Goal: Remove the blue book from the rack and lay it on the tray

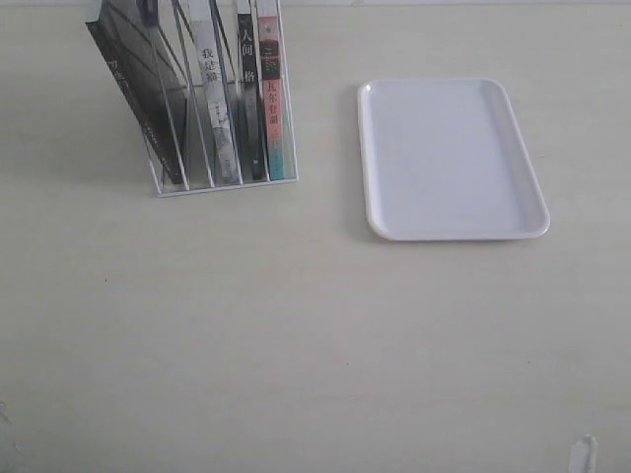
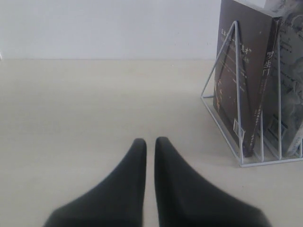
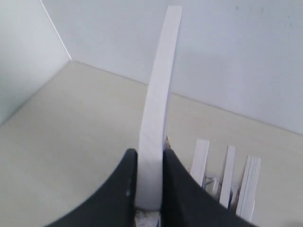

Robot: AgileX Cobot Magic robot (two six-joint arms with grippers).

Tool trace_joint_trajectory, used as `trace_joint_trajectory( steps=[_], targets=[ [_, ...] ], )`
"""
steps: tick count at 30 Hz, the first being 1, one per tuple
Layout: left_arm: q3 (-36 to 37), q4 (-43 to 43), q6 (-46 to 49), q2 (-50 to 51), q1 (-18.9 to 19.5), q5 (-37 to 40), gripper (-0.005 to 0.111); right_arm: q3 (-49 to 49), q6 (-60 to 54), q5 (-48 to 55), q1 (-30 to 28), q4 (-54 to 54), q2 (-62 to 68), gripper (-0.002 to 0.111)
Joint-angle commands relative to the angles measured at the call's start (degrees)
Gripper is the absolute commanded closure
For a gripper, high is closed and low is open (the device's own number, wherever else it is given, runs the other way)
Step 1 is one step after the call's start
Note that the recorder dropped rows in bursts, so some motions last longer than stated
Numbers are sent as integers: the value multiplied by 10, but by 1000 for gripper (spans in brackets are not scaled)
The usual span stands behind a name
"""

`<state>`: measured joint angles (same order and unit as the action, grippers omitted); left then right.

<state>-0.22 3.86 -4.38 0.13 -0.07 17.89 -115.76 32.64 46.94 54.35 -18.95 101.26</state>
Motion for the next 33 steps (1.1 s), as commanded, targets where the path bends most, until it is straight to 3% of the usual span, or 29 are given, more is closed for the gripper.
trace_joint_trajectory(
  steps=[1, 7, 20, 27, 33],
  targets=[
    [2, 1, 1, -1, -5, -3, 101, -3, -18, -25, 1, -11, -66, 109],
    [2, 1, 1, -1, -5, -3, 101, -3, -54, 22, 1, -22, -120, 109],
    [2, 1, 1, -1, -5, -3, 101, -3, -107, 222, 1, -140, -203, 109],
    [2, 1, 1, -1, -5, -3, 101, 10, -141, 230, 1, -163, -250, 109],
    [2, 1, 1, -1, -5, -3, 101, 80, -148, 230, 1, -180, -310, 109]
  ],
)
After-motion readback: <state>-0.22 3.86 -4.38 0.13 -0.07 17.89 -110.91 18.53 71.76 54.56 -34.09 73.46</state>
